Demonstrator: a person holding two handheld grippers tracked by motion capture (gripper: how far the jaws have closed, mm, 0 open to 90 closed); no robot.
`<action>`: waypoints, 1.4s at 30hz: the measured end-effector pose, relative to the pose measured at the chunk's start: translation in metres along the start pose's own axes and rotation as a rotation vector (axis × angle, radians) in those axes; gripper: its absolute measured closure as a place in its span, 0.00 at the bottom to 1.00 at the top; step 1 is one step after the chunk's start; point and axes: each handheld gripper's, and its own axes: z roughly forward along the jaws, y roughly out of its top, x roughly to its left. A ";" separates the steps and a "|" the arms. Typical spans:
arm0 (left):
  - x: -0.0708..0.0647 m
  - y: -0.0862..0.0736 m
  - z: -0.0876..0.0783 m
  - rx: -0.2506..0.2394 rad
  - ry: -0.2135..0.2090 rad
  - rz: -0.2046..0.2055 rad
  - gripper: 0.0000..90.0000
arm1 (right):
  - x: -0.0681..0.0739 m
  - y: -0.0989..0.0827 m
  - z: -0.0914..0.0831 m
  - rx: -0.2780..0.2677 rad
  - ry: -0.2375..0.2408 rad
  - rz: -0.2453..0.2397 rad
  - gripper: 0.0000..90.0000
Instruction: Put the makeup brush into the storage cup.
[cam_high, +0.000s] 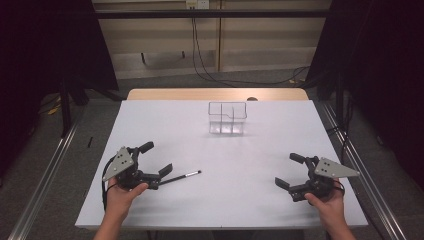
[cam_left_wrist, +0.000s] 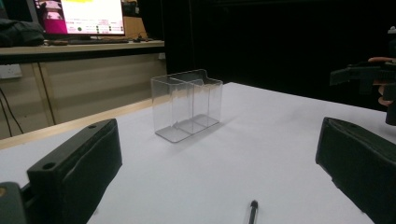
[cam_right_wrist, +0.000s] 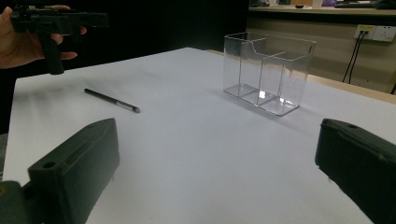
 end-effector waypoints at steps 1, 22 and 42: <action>0.000 0.000 0.002 -0.001 -0.004 0.001 0.00 | 0.000 0.000 0.000 0.000 0.001 0.000 0.00; -0.006 0.001 0.034 0.029 -0.053 0.001 0.00 | 0.001 0.001 0.000 0.002 0.005 -0.008 0.00; -0.003 0.000 0.042 0.244 -0.039 -0.041 0.01 | 0.001 0.000 0.001 0.010 0.010 -0.014 0.00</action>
